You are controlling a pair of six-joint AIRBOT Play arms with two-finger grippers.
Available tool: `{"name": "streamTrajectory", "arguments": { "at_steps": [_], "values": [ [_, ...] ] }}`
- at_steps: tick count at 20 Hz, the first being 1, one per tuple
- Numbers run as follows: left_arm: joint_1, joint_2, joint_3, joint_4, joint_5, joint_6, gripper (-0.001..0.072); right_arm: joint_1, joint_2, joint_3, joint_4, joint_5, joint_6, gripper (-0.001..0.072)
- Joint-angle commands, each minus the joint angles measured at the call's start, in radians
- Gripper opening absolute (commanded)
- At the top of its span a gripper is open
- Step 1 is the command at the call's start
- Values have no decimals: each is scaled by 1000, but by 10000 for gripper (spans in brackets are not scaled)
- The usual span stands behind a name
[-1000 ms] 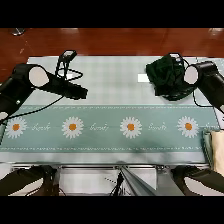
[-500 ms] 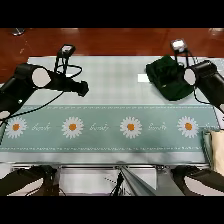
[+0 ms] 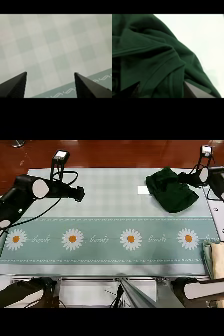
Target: Fold the shirts.
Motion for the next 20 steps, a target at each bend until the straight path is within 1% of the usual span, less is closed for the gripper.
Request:
{"name": "streamTrajectory", "arguments": {
  "at_steps": [1, 4, 6, 7, 8, 9, 10, 13, 15, 18, 20],
  "values": [
    [2, -20, 0, 5, 45, 12, 701, -57, -136, 120, 171, 137, -119, 603],
    [2, -43, -1, 0, 36, 9, 701, -56, -175, 124, 166, 172, -116, 603],
    [2, -52, -1, 1, -7, 10, 702, -56, -193, 124, 190, 218, -119, 598],
    [3, -50, 0, 6, -38, 16, 701, -56, -199, 124, 215, 248, -135, 487],
    [6, -47, 8, 39, -79, 32, 701, -56, -199, 125, 252, 275, -177, 279],
    [16, -40, 24, 88, -132, 27, 701, -56, -193, 125, 299, 292, -225, 76],
    [36, -28, 45, 107, -179, 18, 701, -56, -179, 130, 341, 300, -267, 22],
    [127, 57, 66, 91, -291, -16, 701, -56, -95, 208, 416, 306, -291, 22],
    [164, 150, -5, 14, -358, -4, 702, -56, -17, 304, 477, 321, -338, 22],
    [162, 340, -224, -124, -339, -4, 702, -53, 126, 451, 578, 323, -356, 21],
    [154, 458, -341, -257, -331, 53, 701, -35, 221, 531, 634, 325, -406, 21]
  ]
}}
